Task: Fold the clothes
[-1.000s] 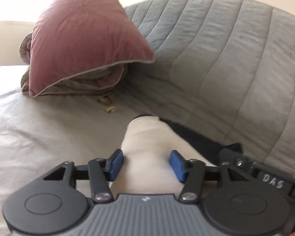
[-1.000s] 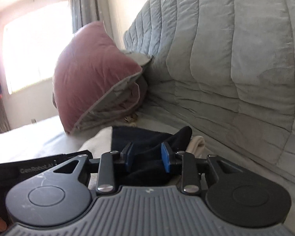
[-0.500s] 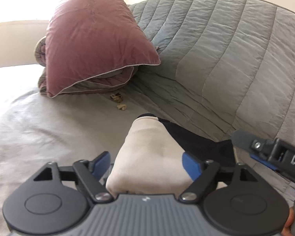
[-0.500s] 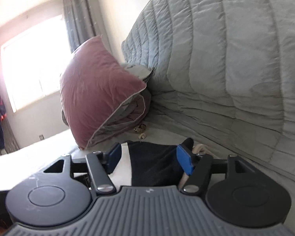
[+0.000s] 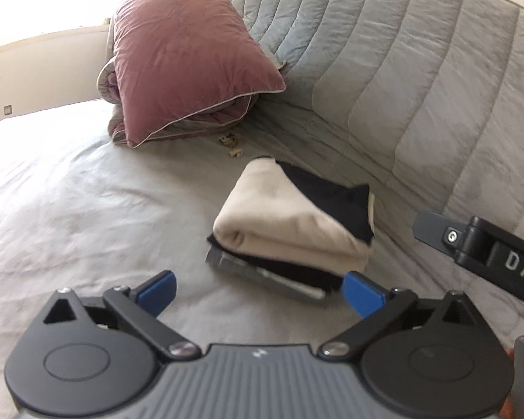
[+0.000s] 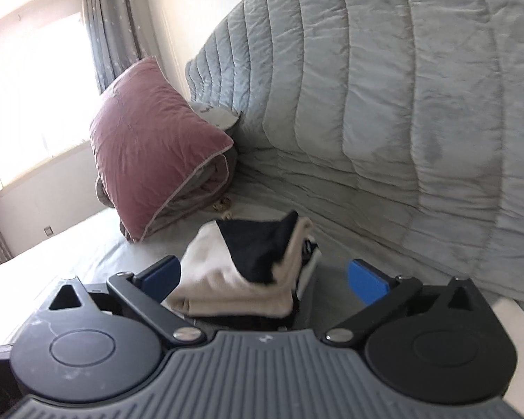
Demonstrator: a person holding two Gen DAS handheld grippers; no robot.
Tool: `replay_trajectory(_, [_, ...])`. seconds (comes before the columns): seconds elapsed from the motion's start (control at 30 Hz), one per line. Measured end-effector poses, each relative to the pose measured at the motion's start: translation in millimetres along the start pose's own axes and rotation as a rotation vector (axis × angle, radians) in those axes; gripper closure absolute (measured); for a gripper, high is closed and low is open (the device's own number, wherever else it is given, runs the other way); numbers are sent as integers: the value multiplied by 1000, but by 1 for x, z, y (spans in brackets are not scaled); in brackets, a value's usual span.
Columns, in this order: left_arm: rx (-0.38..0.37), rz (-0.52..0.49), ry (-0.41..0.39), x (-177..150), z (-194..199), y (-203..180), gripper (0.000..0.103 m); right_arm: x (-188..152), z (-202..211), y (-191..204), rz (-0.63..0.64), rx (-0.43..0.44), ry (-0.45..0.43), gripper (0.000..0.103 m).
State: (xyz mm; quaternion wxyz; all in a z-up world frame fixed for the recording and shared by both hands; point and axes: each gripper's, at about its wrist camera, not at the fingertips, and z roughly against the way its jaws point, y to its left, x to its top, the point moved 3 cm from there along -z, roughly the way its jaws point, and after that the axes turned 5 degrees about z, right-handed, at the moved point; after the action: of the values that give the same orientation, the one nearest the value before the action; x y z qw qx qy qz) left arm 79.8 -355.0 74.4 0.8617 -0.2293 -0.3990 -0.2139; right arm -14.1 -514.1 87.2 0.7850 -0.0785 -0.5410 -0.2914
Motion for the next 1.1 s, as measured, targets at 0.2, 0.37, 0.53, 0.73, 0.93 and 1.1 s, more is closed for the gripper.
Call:
replay_trajectory(0.2, [43,7,52,-22,23,5,1,-19,13,-3,-37,-38,135,0])
replay_trajectory(0.37, [86,80,75,-39,34,16,1,-36,7,-8,-52,-9,187,0])
replay_trajectory(0.53, [135,51,88,-50,32,25,0,-51,-2,-13,-56,-20,230,0])
replay_trajectory(0.73, [141,65,118,-56,19,32,0,-64,-9,-11,-22,-4,282,0])
replay_trajectory(0.93, [145,57,147,-60,8,29,0,-66,-11,-15,-14,-7,291,0])
replay_trajectory(1.1, [133,52,151,-60,2,22,0,-64,-14,-20,-14,-16,293,0])
